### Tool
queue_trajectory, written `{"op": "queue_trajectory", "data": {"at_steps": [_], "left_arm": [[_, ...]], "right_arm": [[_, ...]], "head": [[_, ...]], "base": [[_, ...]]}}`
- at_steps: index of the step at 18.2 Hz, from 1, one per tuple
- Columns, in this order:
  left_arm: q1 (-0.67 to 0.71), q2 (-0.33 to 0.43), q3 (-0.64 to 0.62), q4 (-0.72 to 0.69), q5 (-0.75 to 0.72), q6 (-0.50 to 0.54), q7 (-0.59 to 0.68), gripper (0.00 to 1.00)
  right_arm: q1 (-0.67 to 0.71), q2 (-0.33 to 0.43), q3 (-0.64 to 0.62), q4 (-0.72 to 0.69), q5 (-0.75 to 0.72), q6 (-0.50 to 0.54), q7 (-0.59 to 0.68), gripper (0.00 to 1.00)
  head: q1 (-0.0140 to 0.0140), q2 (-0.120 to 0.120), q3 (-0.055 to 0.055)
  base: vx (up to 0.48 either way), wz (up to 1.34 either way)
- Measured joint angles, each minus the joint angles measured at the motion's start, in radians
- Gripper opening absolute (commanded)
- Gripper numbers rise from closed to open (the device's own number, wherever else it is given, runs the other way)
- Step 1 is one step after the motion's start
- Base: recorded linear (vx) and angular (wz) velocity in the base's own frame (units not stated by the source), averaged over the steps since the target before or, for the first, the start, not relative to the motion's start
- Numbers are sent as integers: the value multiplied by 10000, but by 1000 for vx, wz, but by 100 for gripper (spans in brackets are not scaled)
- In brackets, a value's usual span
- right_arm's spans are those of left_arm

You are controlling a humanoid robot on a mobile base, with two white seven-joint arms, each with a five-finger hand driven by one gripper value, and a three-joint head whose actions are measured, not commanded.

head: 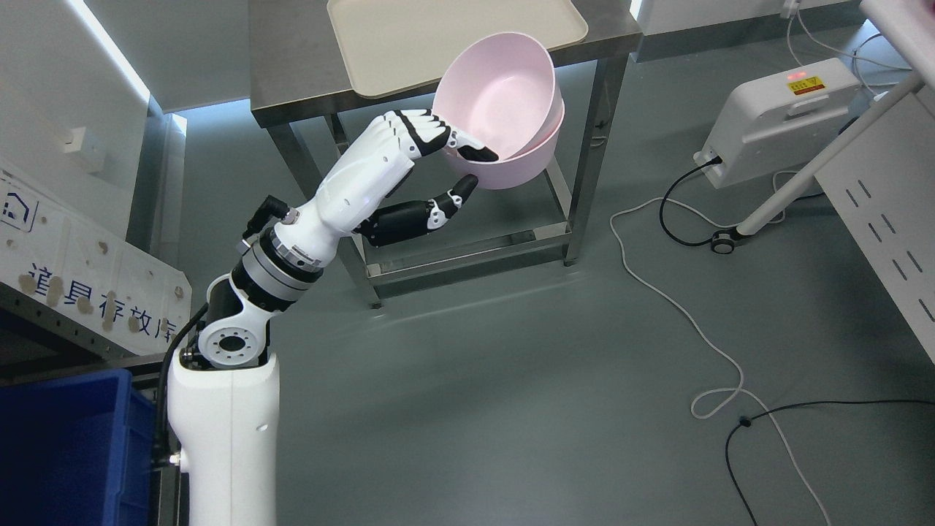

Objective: Stack pink IKEA bowls on left shelf middle
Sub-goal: 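Hold the stacked bowls up in the left hand while turning toward the blue bins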

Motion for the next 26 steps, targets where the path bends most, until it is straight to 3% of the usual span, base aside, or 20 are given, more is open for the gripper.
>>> {"op": "queue_trajectory", "data": {"at_steps": [26], "left_arm": [[2,0,-424,-2,39,10,1,3]], "right_arm": [[2,0,0,0,0,-37,3,100]], "head": [[0,0,0]], "base": [[-122,50]]}}
